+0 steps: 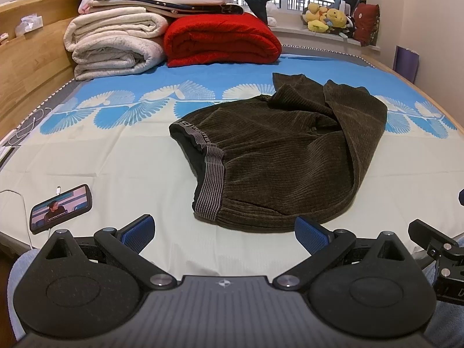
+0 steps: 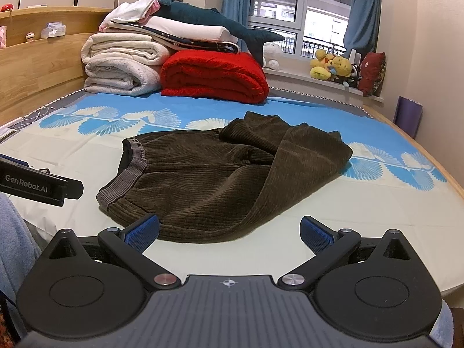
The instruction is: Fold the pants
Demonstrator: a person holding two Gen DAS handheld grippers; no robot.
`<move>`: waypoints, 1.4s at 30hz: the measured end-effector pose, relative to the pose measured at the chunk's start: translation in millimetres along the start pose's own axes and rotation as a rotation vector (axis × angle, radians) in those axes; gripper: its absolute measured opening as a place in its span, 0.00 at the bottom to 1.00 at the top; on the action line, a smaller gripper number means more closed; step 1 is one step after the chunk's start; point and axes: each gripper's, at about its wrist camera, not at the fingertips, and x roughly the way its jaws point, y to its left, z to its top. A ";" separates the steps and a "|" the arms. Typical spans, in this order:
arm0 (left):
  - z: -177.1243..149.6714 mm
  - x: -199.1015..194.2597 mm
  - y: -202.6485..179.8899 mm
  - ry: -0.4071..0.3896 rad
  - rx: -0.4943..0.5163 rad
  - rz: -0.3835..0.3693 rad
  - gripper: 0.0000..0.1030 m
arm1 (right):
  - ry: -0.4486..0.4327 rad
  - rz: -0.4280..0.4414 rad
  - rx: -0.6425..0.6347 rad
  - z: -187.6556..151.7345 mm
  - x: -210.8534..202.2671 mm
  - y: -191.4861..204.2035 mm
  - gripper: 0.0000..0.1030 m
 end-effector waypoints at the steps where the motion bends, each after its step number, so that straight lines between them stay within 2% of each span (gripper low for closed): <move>1: -0.1 0.0 0.1 0.000 -0.001 -0.001 1.00 | 0.000 0.001 0.000 -0.4 0.2 0.2 0.99; 42: -1.3 12.9 -3.0 0.034 -0.006 -0.005 1.00 | 0.027 0.014 0.014 -3.4 9.3 1.2 0.99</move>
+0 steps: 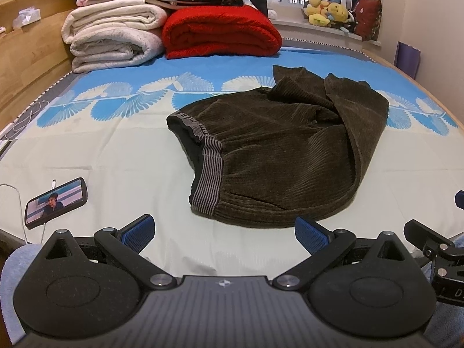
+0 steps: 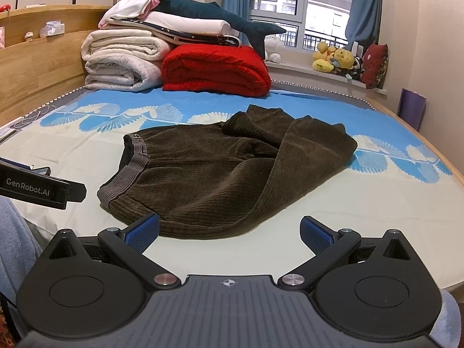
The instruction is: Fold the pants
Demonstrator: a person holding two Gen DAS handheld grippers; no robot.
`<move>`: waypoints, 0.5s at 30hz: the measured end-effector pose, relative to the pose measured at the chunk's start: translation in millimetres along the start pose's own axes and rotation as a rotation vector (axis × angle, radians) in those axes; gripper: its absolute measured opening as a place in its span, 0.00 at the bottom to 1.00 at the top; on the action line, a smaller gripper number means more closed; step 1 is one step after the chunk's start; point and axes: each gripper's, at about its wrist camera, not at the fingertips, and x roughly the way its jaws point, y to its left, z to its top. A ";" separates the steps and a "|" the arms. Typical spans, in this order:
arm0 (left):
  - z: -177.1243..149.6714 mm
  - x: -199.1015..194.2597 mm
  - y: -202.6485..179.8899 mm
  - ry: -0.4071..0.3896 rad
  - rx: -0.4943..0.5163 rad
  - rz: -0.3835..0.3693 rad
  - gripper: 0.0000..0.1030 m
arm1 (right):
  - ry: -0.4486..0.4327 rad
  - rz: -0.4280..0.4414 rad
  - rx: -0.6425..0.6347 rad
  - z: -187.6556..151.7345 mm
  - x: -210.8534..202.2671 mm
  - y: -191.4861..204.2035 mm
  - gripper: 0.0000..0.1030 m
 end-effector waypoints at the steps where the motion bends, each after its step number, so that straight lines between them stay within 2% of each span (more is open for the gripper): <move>1: 0.7 0.4 1.0 0.003 0.000 0.000 1.00 | 0.003 0.002 0.000 0.5 1.1 0.0 0.99; 9: 3.9 16.9 1.3 0.043 0.000 0.006 1.00 | 0.018 0.005 0.028 5.1 14.5 -7.0 0.99; 15: 4.2 42.0 2.9 0.118 -0.016 0.002 1.00 | 0.050 -0.008 0.053 3.3 35.4 -16.2 0.99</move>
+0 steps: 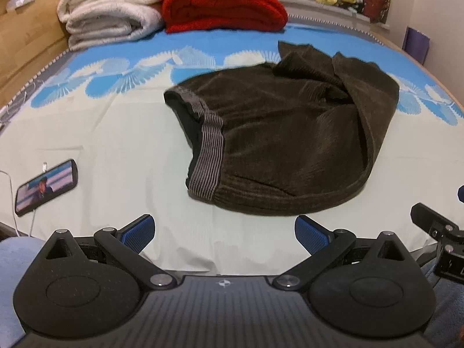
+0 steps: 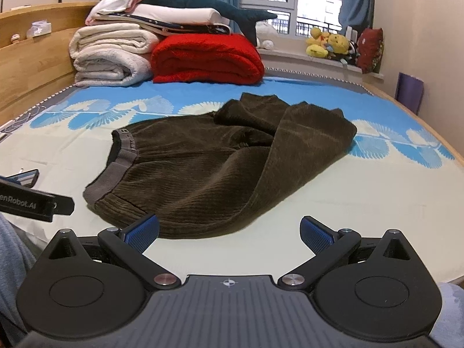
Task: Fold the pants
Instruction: 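Grasp the grey waistband with the left gripper while the right gripper grasps a pant leg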
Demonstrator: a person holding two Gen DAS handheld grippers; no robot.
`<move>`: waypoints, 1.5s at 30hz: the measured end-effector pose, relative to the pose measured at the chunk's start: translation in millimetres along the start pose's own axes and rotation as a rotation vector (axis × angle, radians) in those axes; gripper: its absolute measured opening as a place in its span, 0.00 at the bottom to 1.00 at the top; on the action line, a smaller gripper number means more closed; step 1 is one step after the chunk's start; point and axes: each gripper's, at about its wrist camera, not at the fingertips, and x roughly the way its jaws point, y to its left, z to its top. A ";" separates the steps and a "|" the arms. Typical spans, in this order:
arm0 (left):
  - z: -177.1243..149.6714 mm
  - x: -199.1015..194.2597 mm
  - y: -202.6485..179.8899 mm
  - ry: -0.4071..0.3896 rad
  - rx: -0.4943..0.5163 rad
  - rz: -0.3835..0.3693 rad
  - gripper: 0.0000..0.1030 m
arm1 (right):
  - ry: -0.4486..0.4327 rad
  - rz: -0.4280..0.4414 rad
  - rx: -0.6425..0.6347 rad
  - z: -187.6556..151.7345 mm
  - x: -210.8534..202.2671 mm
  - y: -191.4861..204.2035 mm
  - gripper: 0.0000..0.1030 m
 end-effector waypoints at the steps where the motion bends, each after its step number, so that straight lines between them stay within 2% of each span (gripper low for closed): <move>1: 0.6 4.0 0.1 0.010 -0.003 0.000 1.00 | 0.006 -0.001 0.003 0.4 3.7 -0.7 0.99; 9: 16.0 47.3 4.1 0.077 -0.016 0.014 1.00 | 0.058 0.002 0.046 10.3 45.3 -18.3 0.99; 12: 33.9 71.2 9.0 0.089 0.000 0.036 1.00 | 0.054 0.036 0.118 27.9 69.7 -36.9 0.99; 15: 56.5 101.7 17.1 0.083 -0.005 0.064 1.00 | 0.006 0.014 0.152 59.2 106.0 -57.4 0.99; 17: 67.8 126.2 24.3 0.086 -0.029 0.082 1.00 | -0.027 -0.035 0.159 85.6 138.6 -71.8 0.99; 19: 72.1 145.7 33.3 0.090 -0.059 0.066 1.00 | -0.040 -0.090 0.182 110.2 172.5 -85.5 0.99; 23: 66.6 176.3 54.1 0.171 -0.154 0.037 1.00 | -0.030 -0.096 0.250 163.0 253.4 -110.9 0.99; 26: 67.7 184.3 60.9 0.184 -0.210 -0.019 1.00 | 0.062 -0.132 0.283 194.6 323.0 -114.8 0.99; 30: 65.7 189.2 53.2 0.166 -0.190 -0.006 1.00 | 0.168 -0.213 0.326 211.6 405.3 -113.7 0.97; 32: 66.4 189.2 46.7 0.152 -0.168 -0.011 0.97 | 0.241 -0.289 0.287 210.5 438.9 -109.3 0.84; 33: 65.4 186.6 43.5 0.145 -0.160 -0.017 0.93 | 0.284 -0.312 0.257 208.7 451.0 -108.2 0.59; 34: 66.4 183.7 41.3 0.125 -0.147 -0.043 0.79 | 0.320 -0.334 0.222 205.7 458.8 -109.6 0.25; 35: 67.8 181.4 39.3 0.105 -0.135 -0.076 0.62 | 0.327 -0.337 0.210 204.1 458.7 -115.3 0.13; 37: 71.0 181.3 36.4 0.090 -0.122 -0.060 0.55 | 0.223 -0.280 0.332 205.8 430.3 -145.6 0.09; 39: 71.7 181.3 40.7 0.096 -0.150 -0.062 0.49 | 0.132 -0.322 0.436 205.3 383.6 -191.2 0.08; 41: 75.3 180.4 45.8 0.106 -0.170 -0.080 0.46 | 0.071 -0.367 0.555 189.5 330.3 -244.3 0.08; 43: 75.2 176.4 48.1 0.108 -0.185 -0.095 0.44 | 0.074 -0.418 0.699 148.4 270.5 -300.0 0.08; 45: 76.3 170.7 49.1 0.099 -0.185 -0.094 0.44 | 0.154 -0.458 0.801 94.2 225.3 -332.6 0.08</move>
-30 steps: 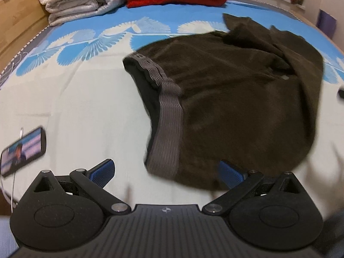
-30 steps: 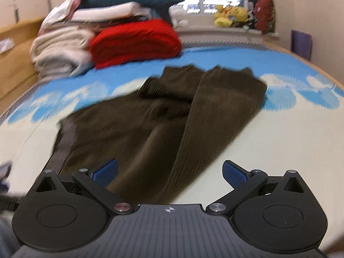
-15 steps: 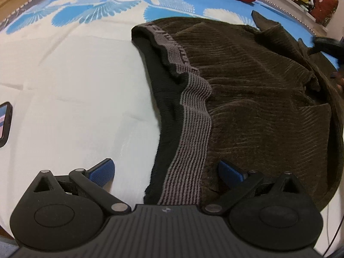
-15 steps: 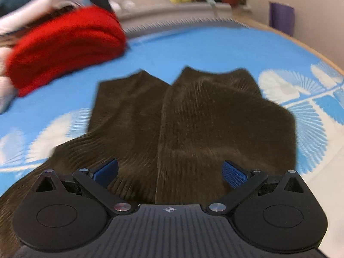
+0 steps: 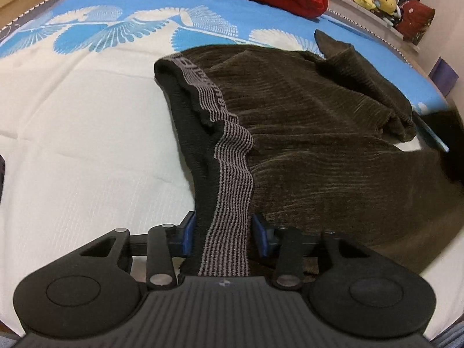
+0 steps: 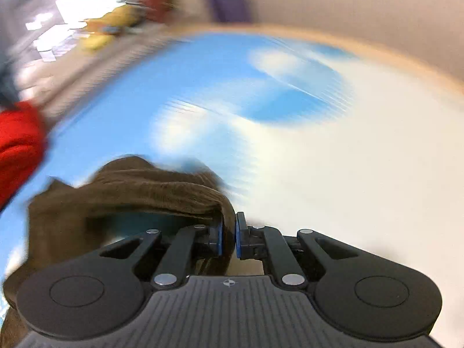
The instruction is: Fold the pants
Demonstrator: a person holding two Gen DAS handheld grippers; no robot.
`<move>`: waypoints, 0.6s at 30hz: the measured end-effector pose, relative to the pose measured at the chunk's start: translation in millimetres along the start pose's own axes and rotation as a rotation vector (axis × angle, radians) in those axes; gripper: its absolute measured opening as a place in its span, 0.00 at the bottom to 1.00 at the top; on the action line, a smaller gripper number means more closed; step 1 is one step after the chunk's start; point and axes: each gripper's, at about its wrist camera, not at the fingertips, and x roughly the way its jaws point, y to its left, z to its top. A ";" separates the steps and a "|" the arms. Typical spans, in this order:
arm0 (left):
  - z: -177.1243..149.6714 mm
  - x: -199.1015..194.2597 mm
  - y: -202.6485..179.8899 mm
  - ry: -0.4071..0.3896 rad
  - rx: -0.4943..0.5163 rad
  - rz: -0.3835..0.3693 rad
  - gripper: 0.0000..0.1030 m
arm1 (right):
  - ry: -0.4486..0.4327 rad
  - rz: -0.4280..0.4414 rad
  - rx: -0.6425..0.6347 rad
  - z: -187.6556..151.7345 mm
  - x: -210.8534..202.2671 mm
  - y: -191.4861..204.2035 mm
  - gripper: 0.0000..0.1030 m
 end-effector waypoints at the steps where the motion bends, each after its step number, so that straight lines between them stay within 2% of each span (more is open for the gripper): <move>1: -2.0 -3.1 1.7 -0.003 -0.003 0.003 0.44 | 0.061 -0.021 0.020 -13.9 -4.0 -34.7 0.13; 2: -2.9 -2.8 2.9 -0.001 -0.010 0.009 0.44 | 0.118 -0.020 0.031 -29.9 -7.8 -67.5 0.20; 3: -3.6 -2.5 4.8 0.003 -0.015 0.013 0.44 | 0.152 -0.021 0.039 -44.4 -13.9 -94.8 0.32; 4: -4.3 -1.3 5.6 0.007 -0.017 0.017 0.45 | 0.154 -0.033 0.048 -52.7 -20.1 -112.7 0.48; 6: -5.4 0.0 4.0 0.003 -0.020 0.027 0.47 | 0.126 -0.037 0.060 -59.5 -34.0 -136.3 0.61; 7: -5.5 -0.8 1.6 -0.002 -0.011 0.037 0.49 | 0.101 -0.027 0.050 -58.3 -38.3 -139.6 0.64; 9: -5.8 -0.8 -1.5 0.001 -0.007 0.060 0.62 | 0.055 -0.004 -0.031 -49.1 -42.7 -127.6 0.65; 10: -4.8 0.8 -2.6 0.012 -0.012 0.064 0.75 | 0.027 -0.007 -0.113 -45.9 -44.5 -113.2 0.69; 11: -4.1 3.6 -3.3 0.026 -0.021 0.053 0.83 | 0.006 -0.021 -0.190 -42.0 -40.8 -101.6 0.72; 12: -3.5 7.2 -4.0 0.050 -0.038 0.035 0.83 | -0.016 -0.049 -0.286 -42.1 -40.6 -85.5 0.81; 13: -2.9 10.4 -5.4 0.069 -0.047 0.025 0.82 | -0.031 -0.067 -0.377 -44.0 -38.9 -71.8 0.87; 14: -3.0 12.1 -9.4 0.071 -0.040 0.030 0.73 | -0.038 -0.077 -0.455 -47.6 -36.9 -63.3 0.87; 15: -3.6 10.8 -17.0 0.045 -0.006 0.086 0.64 | -0.035 -0.107 -0.527 -52.0 -32.6 -57.5 0.87; 17: -2.0 8.6 -23.2 0.032 0.016 0.150 0.44 | -0.040 -0.149 -0.591 -57.6 -26.5 -53.1 0.87; 18: -0.1 5.4 -23.1 0.040 0.005 0.160 0.42 | -0.045 -0.151 -0.586 -58.0 -22.6 -53.2 0.87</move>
